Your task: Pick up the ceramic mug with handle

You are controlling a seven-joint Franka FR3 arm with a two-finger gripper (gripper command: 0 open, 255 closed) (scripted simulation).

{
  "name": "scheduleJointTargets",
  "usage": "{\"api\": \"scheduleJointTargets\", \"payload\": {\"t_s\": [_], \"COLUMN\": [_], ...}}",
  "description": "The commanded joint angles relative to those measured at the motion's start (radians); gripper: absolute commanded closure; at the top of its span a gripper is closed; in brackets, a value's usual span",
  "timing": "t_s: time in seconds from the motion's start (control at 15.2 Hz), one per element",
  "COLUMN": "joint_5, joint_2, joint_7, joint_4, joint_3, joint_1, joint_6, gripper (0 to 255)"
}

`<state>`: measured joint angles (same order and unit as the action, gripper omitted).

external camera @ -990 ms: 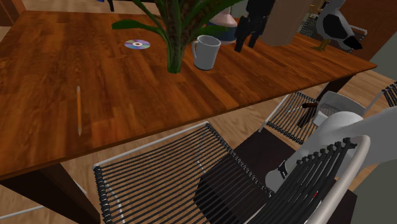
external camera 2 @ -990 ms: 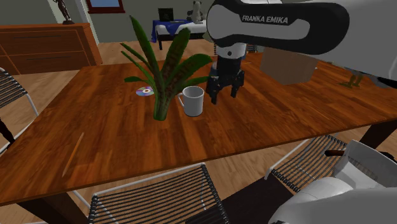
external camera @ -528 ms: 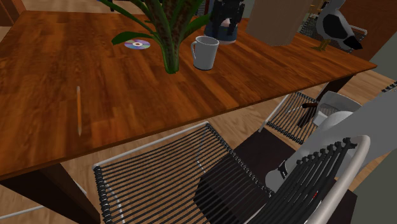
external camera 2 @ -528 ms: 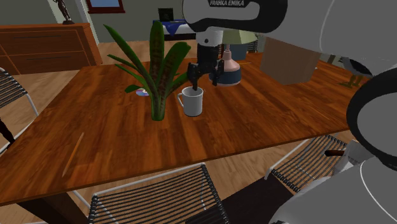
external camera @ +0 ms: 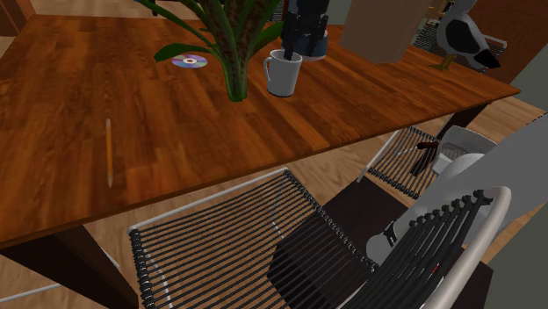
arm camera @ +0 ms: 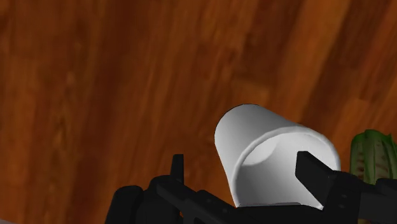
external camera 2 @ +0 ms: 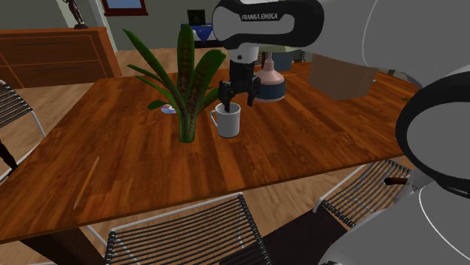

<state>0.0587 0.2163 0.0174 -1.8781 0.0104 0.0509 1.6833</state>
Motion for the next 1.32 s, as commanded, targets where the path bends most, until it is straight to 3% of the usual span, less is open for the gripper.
{"api": "scheduleJointTargets", "payload": {"t_s": [0.0,0.07,0.13,0.73,1.25], "joint_5": [0.000,0.000,0.000,0.000,-0.001], "joint_2": [0.004,0.004,0.007,0.004,-0.016], "joint_7": [0.003,0.003,0.004,0.003,-0.002], "joint_4": [-0.026,-0.026,-0.031,-0.026,0.104], "joint_3": [-0.001,-0.001,-0.001,-0.001,-0.002], "joint_1": [-0.001,-0.001,-0.001,-0.001,-0.001], "joint_6": [0.023,0.023,0.024,0.023,-0.087], "gripper": [0,0,255,255,255]}}
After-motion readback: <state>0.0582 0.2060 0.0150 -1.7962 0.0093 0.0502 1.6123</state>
